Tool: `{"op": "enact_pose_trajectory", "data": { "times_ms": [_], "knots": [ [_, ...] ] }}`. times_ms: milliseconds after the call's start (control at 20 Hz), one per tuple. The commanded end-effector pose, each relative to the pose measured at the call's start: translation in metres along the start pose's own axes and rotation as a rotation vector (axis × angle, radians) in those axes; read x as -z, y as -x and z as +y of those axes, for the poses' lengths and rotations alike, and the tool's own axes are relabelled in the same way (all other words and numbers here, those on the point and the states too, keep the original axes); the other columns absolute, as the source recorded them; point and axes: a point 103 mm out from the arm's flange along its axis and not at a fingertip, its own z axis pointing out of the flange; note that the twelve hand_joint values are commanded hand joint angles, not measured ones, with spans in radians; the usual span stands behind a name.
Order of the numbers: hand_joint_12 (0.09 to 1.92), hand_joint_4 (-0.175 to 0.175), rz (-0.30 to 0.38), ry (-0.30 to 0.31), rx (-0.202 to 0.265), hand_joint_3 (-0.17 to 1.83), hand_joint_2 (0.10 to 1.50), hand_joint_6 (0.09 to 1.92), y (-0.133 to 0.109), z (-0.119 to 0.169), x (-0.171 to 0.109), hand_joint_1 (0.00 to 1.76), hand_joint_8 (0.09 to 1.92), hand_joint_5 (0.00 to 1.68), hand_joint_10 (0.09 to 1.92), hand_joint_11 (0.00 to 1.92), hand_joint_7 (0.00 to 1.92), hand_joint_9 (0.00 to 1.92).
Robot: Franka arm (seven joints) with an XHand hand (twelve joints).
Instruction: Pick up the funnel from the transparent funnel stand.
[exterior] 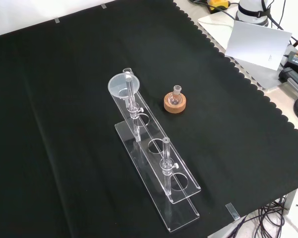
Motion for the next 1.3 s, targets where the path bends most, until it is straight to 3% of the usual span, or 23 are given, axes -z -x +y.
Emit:
{"op": "enact_pose_trajectory", "data": {
  "times_ms": [50, 450, 800, 1300],
  "knots": [
    [0.56, 0.041, -0.059, -0.021, 0.074, 0.04, 0.61, 0.09, -0.029, 0.026, -0.008, 0.29, 0.09, 0.0, 0.09, 0.0, 0.0, 0.0],
    [0.6, 0.02, -0.104, -0.103, 0.136, 0.03, 0.62, 0.09, -0.054, 0.05, -0.015, 0.34, 0.09, 0.0, 0.09, 0.0, 0.0, 0.0],
    [0.61, 0.004, -0.116, -0.17, 0.168, 0.03, 0.63, 0.09, -0.061, 0.073, -0.019, 0.38, 0.09, 0.0, 0.09, 0.0, 0.0, 0.0],
    [0.62, -0.02, -0.143, -0.24, 0.169, 0.03, 0.65, 0.09, -0.073, 0.093, -0.034, 0.41, 0.09, 0.0, 0.09, 0.0, 0.04, 0.0]
  ]
}}
